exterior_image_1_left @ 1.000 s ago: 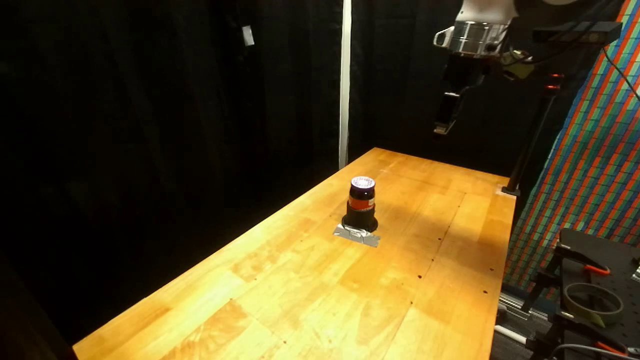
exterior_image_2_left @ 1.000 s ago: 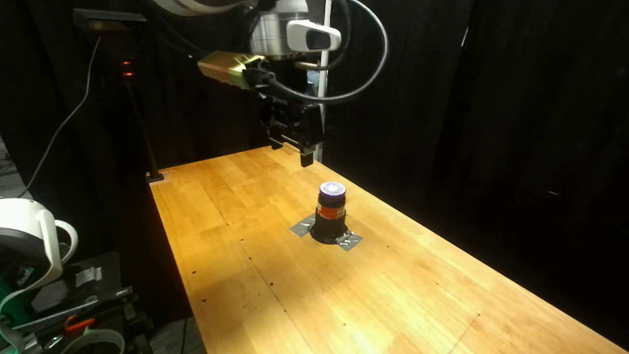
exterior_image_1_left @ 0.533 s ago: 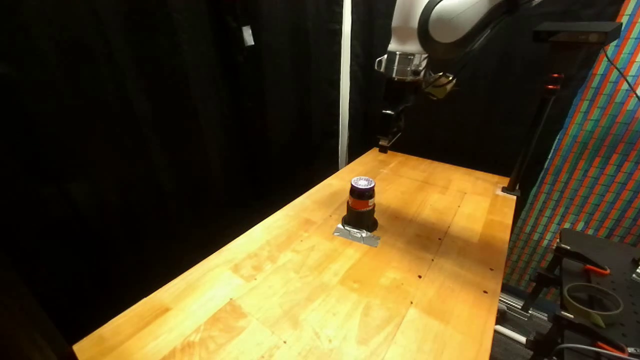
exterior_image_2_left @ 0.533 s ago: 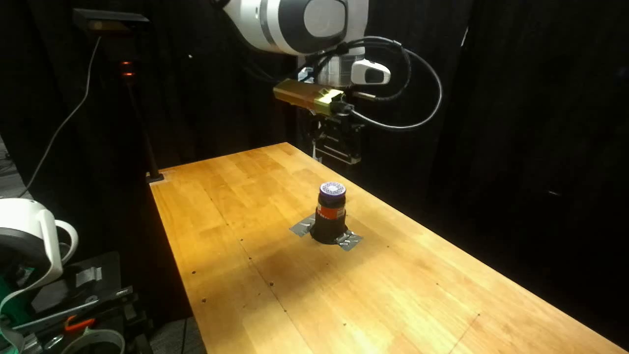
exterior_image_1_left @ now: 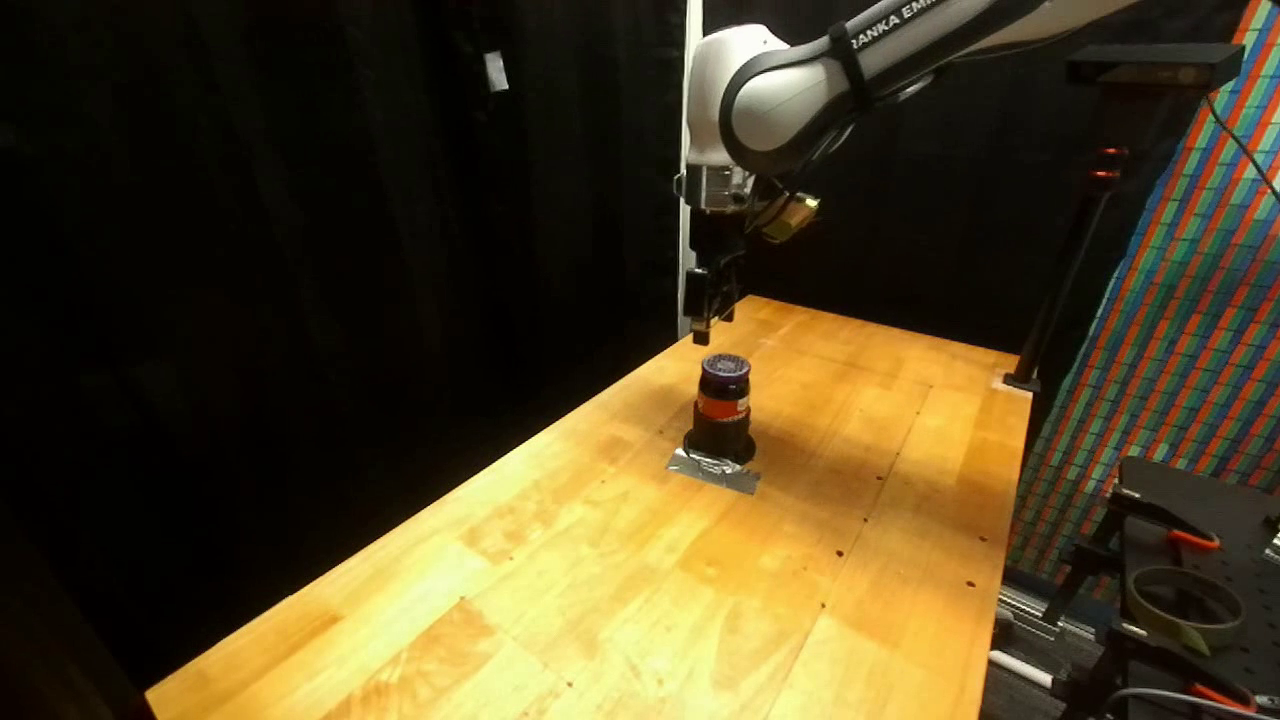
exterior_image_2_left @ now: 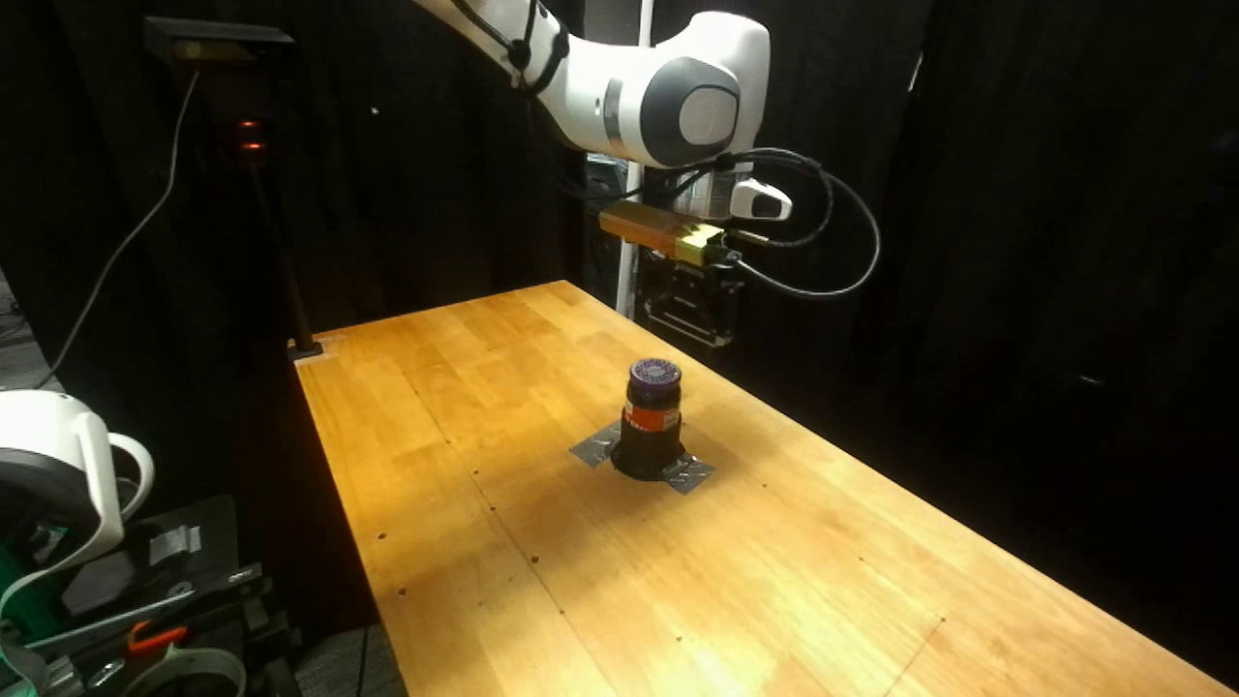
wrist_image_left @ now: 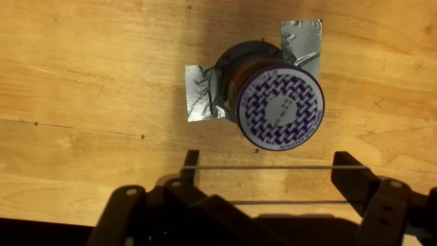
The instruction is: Put the rubber band around the brown cup
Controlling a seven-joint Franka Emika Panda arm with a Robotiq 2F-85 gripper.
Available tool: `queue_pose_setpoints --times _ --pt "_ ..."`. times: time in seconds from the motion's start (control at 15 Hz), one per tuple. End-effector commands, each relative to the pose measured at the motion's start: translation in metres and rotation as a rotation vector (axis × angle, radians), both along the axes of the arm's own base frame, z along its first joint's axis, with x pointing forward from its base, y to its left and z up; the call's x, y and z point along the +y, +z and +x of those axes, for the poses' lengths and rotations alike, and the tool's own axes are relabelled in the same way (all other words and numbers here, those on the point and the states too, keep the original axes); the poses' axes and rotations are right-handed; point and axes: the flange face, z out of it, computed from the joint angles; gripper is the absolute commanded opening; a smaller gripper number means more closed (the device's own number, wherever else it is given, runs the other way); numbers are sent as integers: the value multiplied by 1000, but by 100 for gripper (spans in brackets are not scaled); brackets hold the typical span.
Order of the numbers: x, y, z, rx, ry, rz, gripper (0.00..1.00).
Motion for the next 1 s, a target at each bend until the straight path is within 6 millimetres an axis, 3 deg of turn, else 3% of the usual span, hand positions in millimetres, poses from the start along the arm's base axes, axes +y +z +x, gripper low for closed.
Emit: queue_pose_setpoints --times 0.0,0.4,0.93 --pt "17 -10 33 37 13 -18 100" --pt "29 -32 46 140 14 -50 100" --pt "32 -62 42 253 -21 -107 100"
